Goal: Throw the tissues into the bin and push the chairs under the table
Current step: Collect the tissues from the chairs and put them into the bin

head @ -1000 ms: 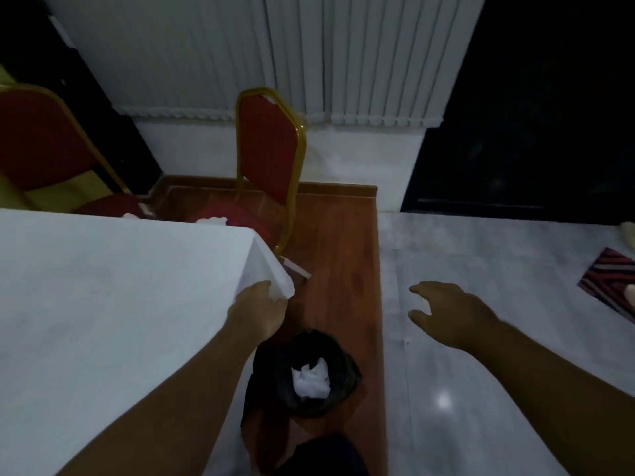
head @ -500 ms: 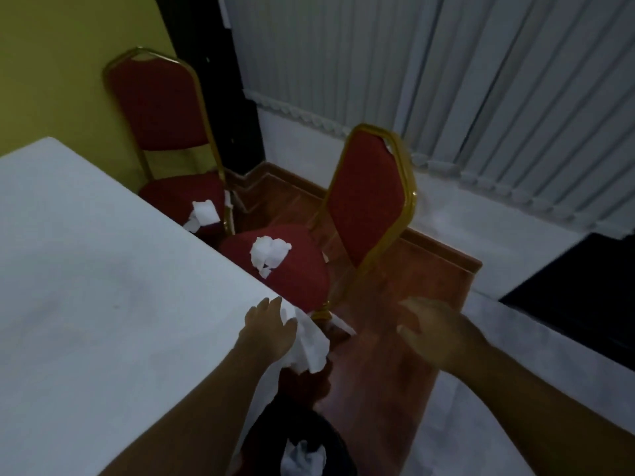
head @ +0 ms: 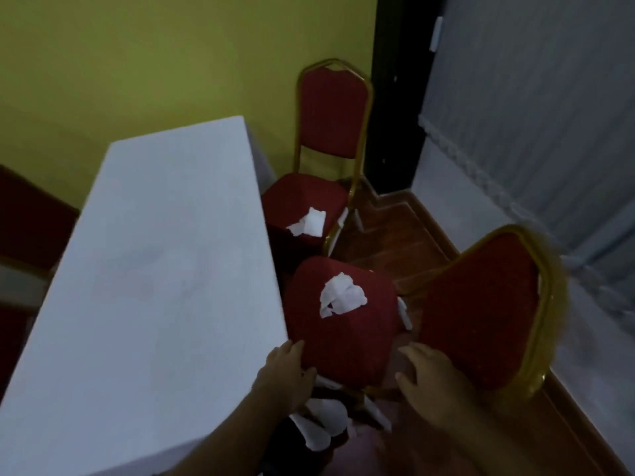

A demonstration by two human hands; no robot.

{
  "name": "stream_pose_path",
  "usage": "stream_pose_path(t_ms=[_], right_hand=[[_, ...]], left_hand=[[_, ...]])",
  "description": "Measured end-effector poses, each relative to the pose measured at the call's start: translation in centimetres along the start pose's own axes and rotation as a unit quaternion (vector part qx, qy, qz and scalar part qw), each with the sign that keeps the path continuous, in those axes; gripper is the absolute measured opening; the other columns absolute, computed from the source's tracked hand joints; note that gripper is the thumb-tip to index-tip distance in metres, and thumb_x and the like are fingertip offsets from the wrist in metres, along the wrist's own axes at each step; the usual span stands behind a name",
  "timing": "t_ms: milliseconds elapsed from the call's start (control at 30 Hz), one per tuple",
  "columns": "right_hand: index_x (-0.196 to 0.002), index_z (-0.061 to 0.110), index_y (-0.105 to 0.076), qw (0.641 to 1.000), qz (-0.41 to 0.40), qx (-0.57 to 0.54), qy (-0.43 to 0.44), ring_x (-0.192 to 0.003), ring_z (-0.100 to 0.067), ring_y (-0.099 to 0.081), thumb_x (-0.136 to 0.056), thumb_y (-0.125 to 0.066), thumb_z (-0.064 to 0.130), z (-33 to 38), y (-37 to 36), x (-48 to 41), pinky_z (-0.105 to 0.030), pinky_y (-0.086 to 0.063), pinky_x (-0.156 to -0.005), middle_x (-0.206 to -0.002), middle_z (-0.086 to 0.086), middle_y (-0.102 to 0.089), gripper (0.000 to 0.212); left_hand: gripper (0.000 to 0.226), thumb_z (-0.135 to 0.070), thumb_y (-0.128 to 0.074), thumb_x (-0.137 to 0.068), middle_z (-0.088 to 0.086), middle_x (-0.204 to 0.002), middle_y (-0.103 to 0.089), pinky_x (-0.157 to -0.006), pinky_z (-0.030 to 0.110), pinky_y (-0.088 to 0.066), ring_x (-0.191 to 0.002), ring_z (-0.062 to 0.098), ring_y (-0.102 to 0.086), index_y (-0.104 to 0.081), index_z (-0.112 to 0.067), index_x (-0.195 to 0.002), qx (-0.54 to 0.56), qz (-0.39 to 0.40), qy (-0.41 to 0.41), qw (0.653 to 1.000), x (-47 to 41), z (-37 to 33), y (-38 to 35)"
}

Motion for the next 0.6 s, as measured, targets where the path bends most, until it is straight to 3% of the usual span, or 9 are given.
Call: stream_pose_path(t_ms=[300, 500, 600], right_hand=[[-0.137, 0.032, -0.05, 0.997, 0.011, 0.05, 0.052, -0.136, -0.016, -0.042, -0.089, -0.057, 0.046, 0.3, 5.2, -13.7, -0.038, -0.044, -0.105, -0.146, 0.01, -0.048, 0.051], [-0.136, 0.035, -0.051, 0.998, 0.017, 0.05, 0.033, -0.129, -0.015, -0.05, -0.084, -0.057, 0.049, 0.3, 5.8, -27.4, -0.041, -0.047, -0.104, -0.144, 0.012, -0.051, 0.054], [-0.138, 0.037, -0.048, 0.997, 0.043, 0.054, 0.015, -0.132, -0.014, -0.047, -0.082, -0.048, 0.054, -0.4, 3.7, -35.8, -0.042, -0.043, -0.109, -0.145, 0.011, -0.05, 0.058]], left_hand=[[0.063, -0.043, -0.051, -0.092, 0.006, -0.15, -0.043, -0.112, 0.045, -0.038, -0.139, 0.027, -0.039, -0.035, -0.02, -0.148, 0.1, -0.042, 0.008, 0.994, -8.5, -6.9, 3.5], [0.058, -0.039, -0.05, -0.094, 0.006, -0.149, -0.043, -0.114, 0.045, -0.037, -0.138, 0.027, -0.04, -0.036, -0.021, -0.148, 0.115, -0.017, 0.028, 0.993, -24.3, -6.6, 5.3], [0.049, -0.043, -0.049, -0.092, 0.003, -0.14, -0.053, -0.107, 0.046, -0.044, -0.129, 0.024, -0.049, -0.046, -0.027, -0.138, 0.112, -0.025, 0.051, 0.992, -35.0, -4.7, 5.4]])
Point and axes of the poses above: each hand's wrist, its own x-axis away from the middle knuckle, its own y-axis out of the back of the hand, z = x × y, the point moved 10 cm from there along -x, towards the middle knuckle
